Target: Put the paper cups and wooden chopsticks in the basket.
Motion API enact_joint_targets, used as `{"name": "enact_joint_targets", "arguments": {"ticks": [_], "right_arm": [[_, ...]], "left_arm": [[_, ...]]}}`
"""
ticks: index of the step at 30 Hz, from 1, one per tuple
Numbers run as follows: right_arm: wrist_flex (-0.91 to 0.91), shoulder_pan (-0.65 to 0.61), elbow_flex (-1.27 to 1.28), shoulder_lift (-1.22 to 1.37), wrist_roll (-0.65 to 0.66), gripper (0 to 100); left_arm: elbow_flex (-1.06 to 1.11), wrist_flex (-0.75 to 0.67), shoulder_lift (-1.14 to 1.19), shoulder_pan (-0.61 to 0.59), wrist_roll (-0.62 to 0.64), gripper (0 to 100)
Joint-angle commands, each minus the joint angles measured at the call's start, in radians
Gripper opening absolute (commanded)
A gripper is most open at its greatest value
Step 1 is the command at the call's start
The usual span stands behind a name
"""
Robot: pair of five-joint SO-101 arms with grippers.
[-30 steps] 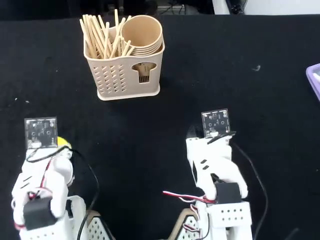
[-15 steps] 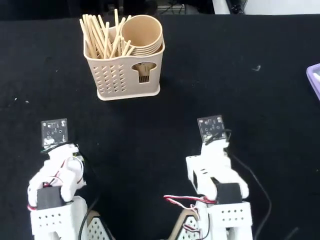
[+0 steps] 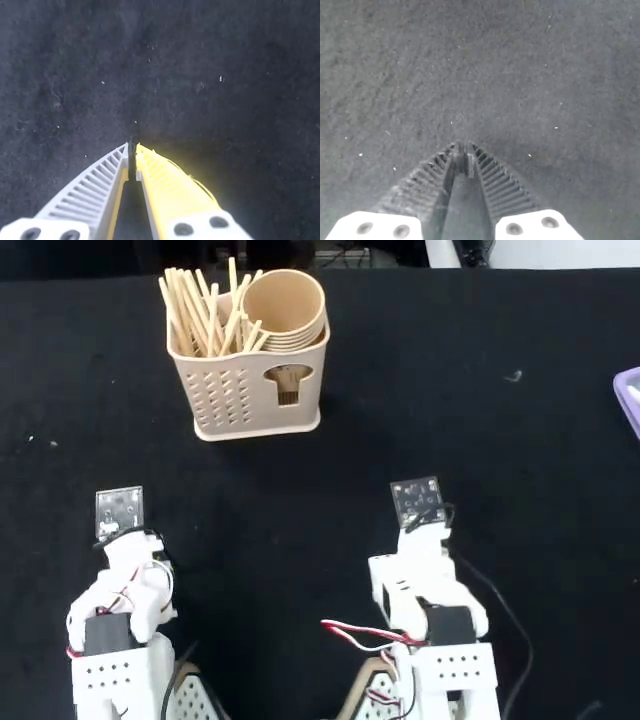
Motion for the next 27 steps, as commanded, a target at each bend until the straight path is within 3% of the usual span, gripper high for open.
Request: {"name": "enact_joint_targets", "arguments": {"ticks": [1, 8, 14, 27], "right_arm": [[-0.006, 0.006, 0.001, -0.021, 0.002, 1.4], [0.258, 0.083, -0.015, -0.295, 0.002, 1.5], [0.235, 0.097, -0.012, -0.266, 0.003, 1.4], [0.235, 0.094, -0.01, -0.266, 0.003, 1.4]], "left_arm": [[0.024, -0.011, -0.02, 0.004, 0.006, 3], [0.022, -0.011, -0.064, 0.033, 0.008, 3], [0.021, -0.011, -0.075, 0.124, 0.008, 3], [0.021, -0.011, -0.066, 0.131, 0.008, 3]]}}
